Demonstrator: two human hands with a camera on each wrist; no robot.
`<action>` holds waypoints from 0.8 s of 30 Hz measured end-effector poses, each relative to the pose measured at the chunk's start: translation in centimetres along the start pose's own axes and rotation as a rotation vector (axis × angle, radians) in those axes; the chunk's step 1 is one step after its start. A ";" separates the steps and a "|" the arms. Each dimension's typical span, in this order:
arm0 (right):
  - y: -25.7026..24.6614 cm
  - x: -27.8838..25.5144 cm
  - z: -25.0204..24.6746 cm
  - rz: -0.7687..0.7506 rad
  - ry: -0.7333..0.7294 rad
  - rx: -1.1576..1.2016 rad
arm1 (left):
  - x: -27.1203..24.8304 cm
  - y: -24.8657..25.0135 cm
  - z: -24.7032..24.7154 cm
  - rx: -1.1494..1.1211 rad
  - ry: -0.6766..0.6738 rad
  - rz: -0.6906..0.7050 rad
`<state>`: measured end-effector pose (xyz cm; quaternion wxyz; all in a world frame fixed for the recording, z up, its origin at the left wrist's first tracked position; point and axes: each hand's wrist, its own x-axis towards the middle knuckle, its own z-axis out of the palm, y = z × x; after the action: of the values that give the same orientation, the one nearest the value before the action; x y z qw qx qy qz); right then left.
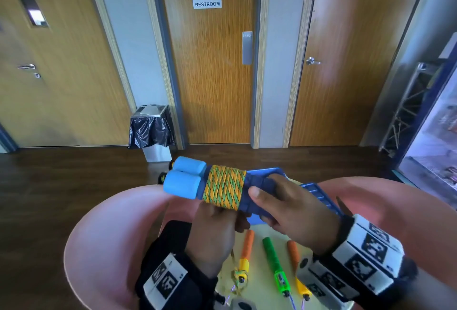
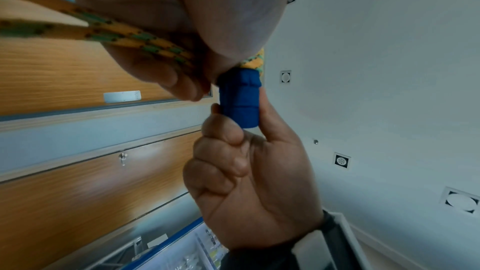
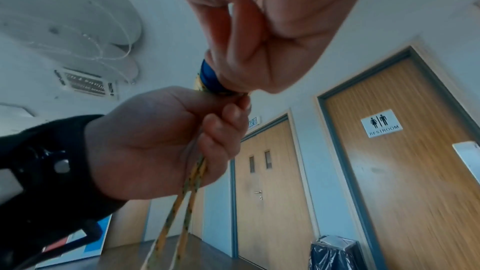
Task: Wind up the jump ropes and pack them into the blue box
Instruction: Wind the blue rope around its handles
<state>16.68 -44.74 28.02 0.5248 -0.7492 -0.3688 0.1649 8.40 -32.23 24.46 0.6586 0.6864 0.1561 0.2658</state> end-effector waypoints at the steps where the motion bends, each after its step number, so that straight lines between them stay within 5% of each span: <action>1: 0.3 0.1 -0.1 0.012 0.030 0.049 | 0.0 -0.1 0.1 -0.017 0.003 -0.004; 7: 1.5 0.4 1.3 0.048 0.324 0.273 | -0.5 -0.8 0.8 -0.117 -0.117 -0.110; 13: 3.4 1.3 0.2 -0.008 0.546 -0.084 | -1.4 -1.5 0.5 0.038 -0.248 -0.092; 19: 3.6 0.7 -0.1 -0.010 0.403 -0.484 | 1.2 0.0 -2.8 0.680 -0.382 0.210; 24: 2.5 1.1 -1.3 0.036 0.129 -0.627 | 3.6 1.0 -4.2 0.934 -0.526 0.392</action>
<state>19.21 -45.30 26.43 0.2879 -0.8897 -0.3543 0.0046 8.75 -26.81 26.03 0.2405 0.9639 -0.0426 0.1060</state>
